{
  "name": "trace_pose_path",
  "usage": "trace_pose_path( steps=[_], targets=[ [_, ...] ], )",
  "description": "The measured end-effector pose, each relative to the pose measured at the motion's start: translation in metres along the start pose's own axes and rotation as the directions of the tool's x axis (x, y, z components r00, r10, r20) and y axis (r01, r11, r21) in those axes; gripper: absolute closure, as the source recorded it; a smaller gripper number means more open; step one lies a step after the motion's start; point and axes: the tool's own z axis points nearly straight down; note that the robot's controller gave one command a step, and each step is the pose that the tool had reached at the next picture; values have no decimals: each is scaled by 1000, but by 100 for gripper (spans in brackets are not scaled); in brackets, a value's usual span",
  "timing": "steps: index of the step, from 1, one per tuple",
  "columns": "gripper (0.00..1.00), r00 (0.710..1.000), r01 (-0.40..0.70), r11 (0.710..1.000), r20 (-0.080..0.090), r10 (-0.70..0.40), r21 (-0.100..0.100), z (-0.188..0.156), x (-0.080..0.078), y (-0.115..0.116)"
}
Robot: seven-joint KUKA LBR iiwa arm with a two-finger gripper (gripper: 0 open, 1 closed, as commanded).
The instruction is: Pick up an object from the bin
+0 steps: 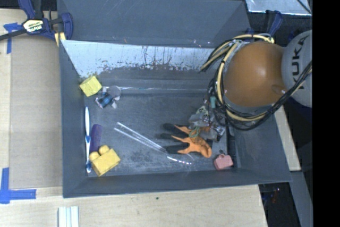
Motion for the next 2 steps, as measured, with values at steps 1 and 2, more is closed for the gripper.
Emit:
trace_pose_path(
  steps=[1,2],
  targets=[
    [100,1000,-2,1000,3,2,3,-13,0,-1],
    [100,1000,-3,1000,4,3,3,-22,-1,-1]
  ],
)
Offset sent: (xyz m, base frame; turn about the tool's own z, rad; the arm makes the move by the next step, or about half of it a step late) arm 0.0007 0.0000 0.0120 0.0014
